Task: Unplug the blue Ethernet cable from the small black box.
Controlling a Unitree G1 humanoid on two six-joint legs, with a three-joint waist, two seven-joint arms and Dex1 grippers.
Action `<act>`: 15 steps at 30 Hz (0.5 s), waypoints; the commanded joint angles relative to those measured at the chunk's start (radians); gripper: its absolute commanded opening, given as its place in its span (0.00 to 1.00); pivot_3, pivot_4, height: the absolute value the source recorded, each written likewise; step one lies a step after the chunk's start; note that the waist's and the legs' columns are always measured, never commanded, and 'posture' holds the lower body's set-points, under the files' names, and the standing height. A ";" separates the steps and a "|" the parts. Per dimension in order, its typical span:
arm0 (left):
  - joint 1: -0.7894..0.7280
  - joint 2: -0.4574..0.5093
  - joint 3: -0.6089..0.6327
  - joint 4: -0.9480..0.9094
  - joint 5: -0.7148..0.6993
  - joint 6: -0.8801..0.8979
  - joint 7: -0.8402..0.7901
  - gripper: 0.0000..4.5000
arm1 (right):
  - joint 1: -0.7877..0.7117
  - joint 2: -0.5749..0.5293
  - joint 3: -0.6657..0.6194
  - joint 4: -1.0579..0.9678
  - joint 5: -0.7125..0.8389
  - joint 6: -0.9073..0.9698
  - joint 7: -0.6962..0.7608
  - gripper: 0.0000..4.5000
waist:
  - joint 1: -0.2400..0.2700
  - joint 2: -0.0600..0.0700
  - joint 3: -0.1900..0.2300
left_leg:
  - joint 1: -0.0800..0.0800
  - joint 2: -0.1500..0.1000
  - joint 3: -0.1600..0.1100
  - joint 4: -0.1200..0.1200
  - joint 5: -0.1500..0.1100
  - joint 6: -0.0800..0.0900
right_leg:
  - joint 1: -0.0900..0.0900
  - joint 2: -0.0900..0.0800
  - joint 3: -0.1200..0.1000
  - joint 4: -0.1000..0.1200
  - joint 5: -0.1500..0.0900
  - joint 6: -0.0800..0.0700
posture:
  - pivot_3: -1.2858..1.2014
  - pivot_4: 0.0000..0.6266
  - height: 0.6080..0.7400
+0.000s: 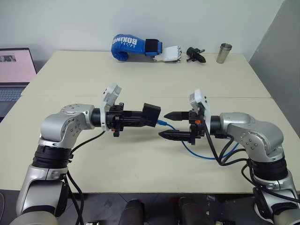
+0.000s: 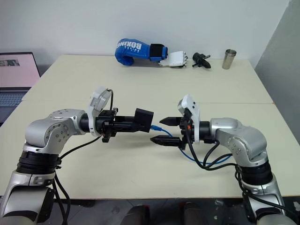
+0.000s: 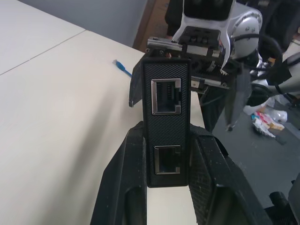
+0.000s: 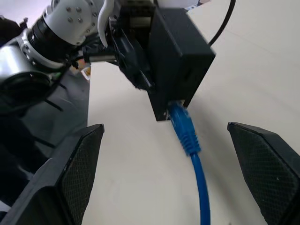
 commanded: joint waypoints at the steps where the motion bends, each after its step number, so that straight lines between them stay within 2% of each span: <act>1: -0.011 0.011 0.004 -0.017 0.009 -0.019 -0.021 0.18 | -0.051 0.027 -0.045 0.035 0.073 0.053 -0.026 0.99 | 0.000 0.000 0.000 | 0.000 0.000 0.000 0.000 0.000 0.000 | 0.000 0.000 0.000 0.000 0.000 0.000 | 0.52 0.24 1.00; 15: 0.001 0.007 0.016 -0.031 0.002 -0.005 -0.011 0.18 | -0.070 0.026 0.025 0.113 0.033 0.011 -0.021 0.99 | 0.000 0.000 0.000 | -0.001 0.000 0.000 0.000 0.000 0.000 | -0.001 0.000 0.000 0.000 0.000 0.000 | 0.52 0.24 1.00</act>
